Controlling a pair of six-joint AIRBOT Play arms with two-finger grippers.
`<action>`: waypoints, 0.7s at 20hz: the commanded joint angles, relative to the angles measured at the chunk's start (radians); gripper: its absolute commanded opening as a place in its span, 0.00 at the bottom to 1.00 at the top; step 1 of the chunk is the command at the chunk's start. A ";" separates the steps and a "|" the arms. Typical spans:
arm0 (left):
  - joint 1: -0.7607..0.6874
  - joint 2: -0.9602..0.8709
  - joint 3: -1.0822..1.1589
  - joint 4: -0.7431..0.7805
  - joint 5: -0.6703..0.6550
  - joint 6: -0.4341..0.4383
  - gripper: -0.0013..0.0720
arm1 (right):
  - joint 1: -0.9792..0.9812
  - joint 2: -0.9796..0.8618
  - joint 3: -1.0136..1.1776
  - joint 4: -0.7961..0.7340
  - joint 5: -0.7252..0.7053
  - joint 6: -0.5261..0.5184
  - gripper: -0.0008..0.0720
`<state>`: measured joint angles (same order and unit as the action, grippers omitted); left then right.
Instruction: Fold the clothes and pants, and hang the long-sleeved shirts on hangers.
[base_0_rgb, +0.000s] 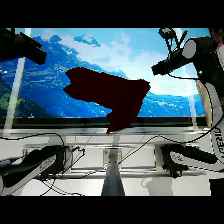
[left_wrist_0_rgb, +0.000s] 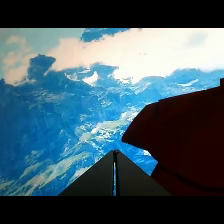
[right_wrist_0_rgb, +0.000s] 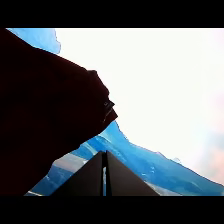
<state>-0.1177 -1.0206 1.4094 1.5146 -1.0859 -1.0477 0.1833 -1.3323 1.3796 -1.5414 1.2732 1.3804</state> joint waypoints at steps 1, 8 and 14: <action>0.001 0.001 0.000 0.000 0.001 0.000 0.04 | -0.029 0.000 -0.051 -0.022 0.055 0.008 0.02; 0.001 -0.003 0.000 -0.014 -0.008 -0.029 0.04 | -0.057 0.030 -0.532 0.362 0.065 -0.072 0.02; 0.001 -0.006 0.000 -0.069 -0.007 -0.068 0.04 | 0.103 0.041 -0.599 0.608 -0.084 -0.071 1.00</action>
<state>-0.1177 -1.0252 1.4094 1.4670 -1.0924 -1.1011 0.2153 -1.2953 0.8165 -1.0695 1.2663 1.3083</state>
